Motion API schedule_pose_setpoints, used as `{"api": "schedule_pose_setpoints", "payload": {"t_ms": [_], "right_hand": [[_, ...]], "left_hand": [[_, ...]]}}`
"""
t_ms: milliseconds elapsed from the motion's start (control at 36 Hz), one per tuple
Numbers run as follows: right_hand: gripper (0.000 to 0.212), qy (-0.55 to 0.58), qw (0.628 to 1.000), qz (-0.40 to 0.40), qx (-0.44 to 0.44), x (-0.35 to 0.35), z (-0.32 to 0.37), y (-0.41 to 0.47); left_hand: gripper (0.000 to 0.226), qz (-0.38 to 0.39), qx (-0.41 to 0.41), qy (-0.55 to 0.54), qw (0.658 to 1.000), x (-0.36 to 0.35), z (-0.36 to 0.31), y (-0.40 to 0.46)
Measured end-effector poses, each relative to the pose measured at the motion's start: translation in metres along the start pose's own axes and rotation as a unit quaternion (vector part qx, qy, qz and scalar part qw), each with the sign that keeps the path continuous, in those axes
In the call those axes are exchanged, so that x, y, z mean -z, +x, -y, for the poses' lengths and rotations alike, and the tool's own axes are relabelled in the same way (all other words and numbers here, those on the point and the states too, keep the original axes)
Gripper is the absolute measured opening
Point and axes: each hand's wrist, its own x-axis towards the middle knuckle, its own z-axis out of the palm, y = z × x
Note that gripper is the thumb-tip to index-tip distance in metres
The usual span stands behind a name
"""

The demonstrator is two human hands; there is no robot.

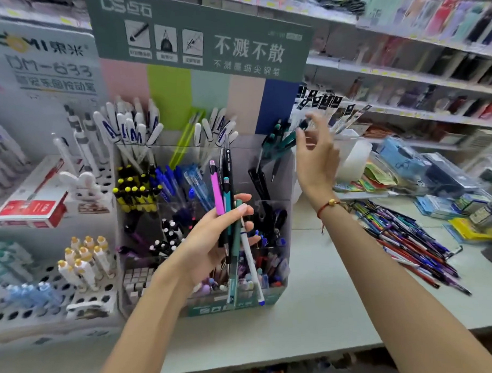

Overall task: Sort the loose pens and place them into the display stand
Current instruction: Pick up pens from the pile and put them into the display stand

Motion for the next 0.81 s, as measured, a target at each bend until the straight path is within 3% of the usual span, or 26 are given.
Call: {"api": "schedule_pose_setpoints", "payload": {"t_ms": [111,194,250,306,417,556,667,722,806], "right_hand": [[0.024,-0.068,0.993,0.098,0.012,0.004,-0.003,0.007],[0.025,-0.08,0.992,0.095,0.001,0.012,0.003,0.01],[0.023,-0.036,0.997,0.07,-0.001,0.019,0.011,0.003],[0.015,0.043,0.992,0.116,-0.037,0.025,0.021,-0.008],[0.024,0.191,0.922,0.307,-0.14,0.031,0.034,-0.024],[0.016,0.281,0.884,0.332,-0.169,0.04,0.027,-0.029],[0.021,0.302,0.84,0.404,-0.2,0.047,0.021,-0.027],[0.022,0.28,0.839,0.431,-0.177,0.05,0.018,-0.03],[0.018,0.253,0.867,0.394,-0.171,0.054,0.013,-0.037]], "left_hand": [[0.038,0.023,-0.001,0.001,1.0,-0.005,-0.005,0.009],[0.04,0.028,0.002,0.003,1.0,-0.011,-0.006,0.016],[0.037,0.024,0.004,0.017,1.0,-0.015,-0.005,0.019],[0.029,0.016,0.005,0.043,0.999,-0.02,-0.004,0.021],[0.02,0.006,0.017,0.112,0.993,-0.033,0.0,0.025],[0.014,0.013,0.02,0.161,0.987,-0.041,0.004,0.025],[0.019,0.007,0.022,0.173,0.985,-0.041,0.004,0.024],[0.019,0.011,0.021,0.158,0.987,-0.038,0.004,0.022],[0.014,0.013,0.017,0.154,0.988,-0.033,0.001,0.021]]}}
